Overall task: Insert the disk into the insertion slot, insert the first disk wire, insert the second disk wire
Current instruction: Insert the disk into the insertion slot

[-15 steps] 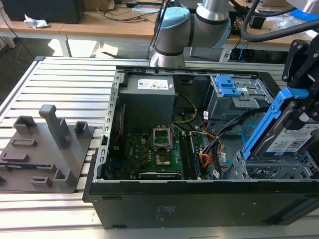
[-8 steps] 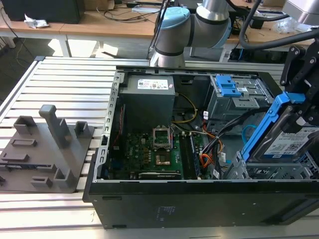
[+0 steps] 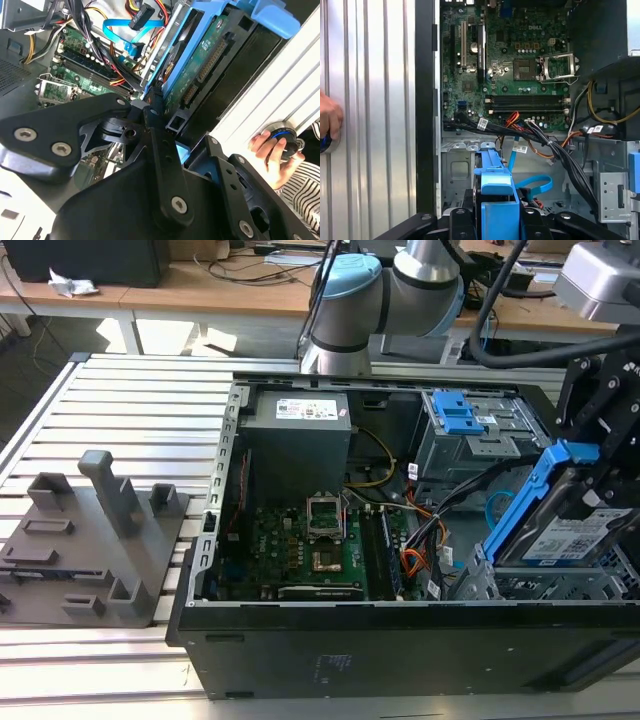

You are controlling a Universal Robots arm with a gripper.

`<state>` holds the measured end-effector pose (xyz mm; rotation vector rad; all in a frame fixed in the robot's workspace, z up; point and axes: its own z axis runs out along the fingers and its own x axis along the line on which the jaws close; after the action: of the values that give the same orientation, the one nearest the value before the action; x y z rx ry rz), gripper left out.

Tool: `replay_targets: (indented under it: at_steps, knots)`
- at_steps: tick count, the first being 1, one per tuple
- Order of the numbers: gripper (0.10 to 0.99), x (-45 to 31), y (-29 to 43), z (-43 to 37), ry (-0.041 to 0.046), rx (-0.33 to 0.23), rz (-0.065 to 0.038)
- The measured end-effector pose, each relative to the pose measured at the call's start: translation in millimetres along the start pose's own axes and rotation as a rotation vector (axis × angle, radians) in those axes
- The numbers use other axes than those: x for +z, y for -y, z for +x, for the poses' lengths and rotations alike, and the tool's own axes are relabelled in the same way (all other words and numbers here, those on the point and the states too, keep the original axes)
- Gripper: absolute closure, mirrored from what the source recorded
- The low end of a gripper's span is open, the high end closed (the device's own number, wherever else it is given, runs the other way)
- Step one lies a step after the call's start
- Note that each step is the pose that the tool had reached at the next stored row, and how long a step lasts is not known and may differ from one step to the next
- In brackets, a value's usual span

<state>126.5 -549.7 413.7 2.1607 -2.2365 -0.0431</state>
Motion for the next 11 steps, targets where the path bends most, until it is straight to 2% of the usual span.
replay_targets:
  at_steps: [11]
  knots:
    - [0.725, 18.3, 0.8, -0.1, 0.0000, 0.000, 0.000]
